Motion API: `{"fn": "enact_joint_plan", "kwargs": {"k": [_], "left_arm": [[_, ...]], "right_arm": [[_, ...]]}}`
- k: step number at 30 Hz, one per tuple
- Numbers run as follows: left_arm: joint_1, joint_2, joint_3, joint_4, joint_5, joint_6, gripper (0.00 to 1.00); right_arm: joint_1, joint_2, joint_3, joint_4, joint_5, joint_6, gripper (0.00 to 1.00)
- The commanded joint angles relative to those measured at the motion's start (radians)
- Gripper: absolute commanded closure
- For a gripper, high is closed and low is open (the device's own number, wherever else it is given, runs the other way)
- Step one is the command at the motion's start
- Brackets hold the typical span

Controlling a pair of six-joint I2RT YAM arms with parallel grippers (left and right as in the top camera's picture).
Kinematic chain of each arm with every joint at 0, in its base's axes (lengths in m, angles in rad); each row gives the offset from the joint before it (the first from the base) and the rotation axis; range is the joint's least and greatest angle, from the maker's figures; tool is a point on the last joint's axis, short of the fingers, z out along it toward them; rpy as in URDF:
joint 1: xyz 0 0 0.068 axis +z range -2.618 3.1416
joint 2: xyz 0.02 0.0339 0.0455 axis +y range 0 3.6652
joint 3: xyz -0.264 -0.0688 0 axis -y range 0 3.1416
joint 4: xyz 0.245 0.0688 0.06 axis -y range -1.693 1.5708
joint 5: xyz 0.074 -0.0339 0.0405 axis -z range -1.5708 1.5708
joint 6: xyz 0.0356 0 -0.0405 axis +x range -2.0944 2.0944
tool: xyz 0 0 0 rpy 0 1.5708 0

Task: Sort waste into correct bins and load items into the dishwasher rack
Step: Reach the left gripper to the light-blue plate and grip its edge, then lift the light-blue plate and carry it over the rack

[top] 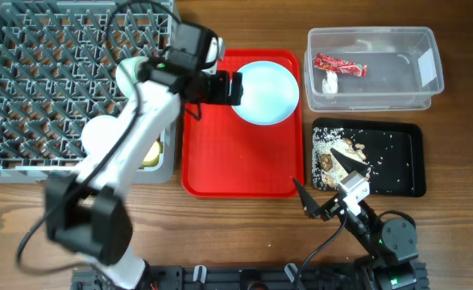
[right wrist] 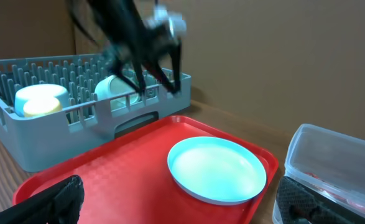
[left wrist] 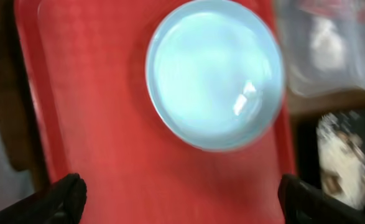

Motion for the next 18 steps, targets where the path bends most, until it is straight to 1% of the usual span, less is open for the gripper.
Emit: {"fn": "enact_joint_plan", "kwargs": {"k": [1, 2, 4, 9, 10, 15, 16, 17, 18], "left_arm": [[-0.012, 0.138, 0.006, 0.079, -0.067, -0.152, 0.05], [-0.012, 0.166, 0.006, 0.099, -0.067, -0.163, 0.05], [-0.012, 0.218, 0.006, 0.141, -0.063, -0.165, 0.12], [-0.012, 0.294, 0.006, 0.213, -0.063, -0.164, 0.55], [-0.012, 0.313, 0.006, 0.228, -0.063, -0.164, 0.60], [-0.019, 0.384, 0.006, 0.251, -0.059, -0.164, 0.62], [-0.021, 0.393, 0.006, 0.254, -0.059, -0.164, 0.67], [-0.021, 0.396, 0.006, 0.254, -0.060, -0.164, 0.74], [-0.021, 0.396, 0.006, 0.253, -0.060, -0.164, 0.85]], "right_arm": [[-0.002, -0.001, -0.002, 0.002, 0.006, 0.011, 0.00], [-0.002, -0.001, -0.002, 0.002, 0.006, 0.011, 0.00], [-0.002, -0.001, -0.002, 0.002, 0.006, 0.011, 0.00], [-0.002, -0.001, -0.002, 0.002, 0.006, 0.011, 0.00], [-0.002, -0.001, -0.002, 0.002, 0.006, 0.011, 0.00], [-0.002, -0.001, -0.002, 0.002, 0.006, 0.011, 0.00], [-0.002, -0.001, -0.002, 0.002, 0.006, 0.011, 0.00], [-0.002, -0.001, -0.002, 0.002, 0.006, 0.011, 0.00], [-0.002, -0.001, -0.002, 0.002, 0.006, 0.011, 0.00]]}}
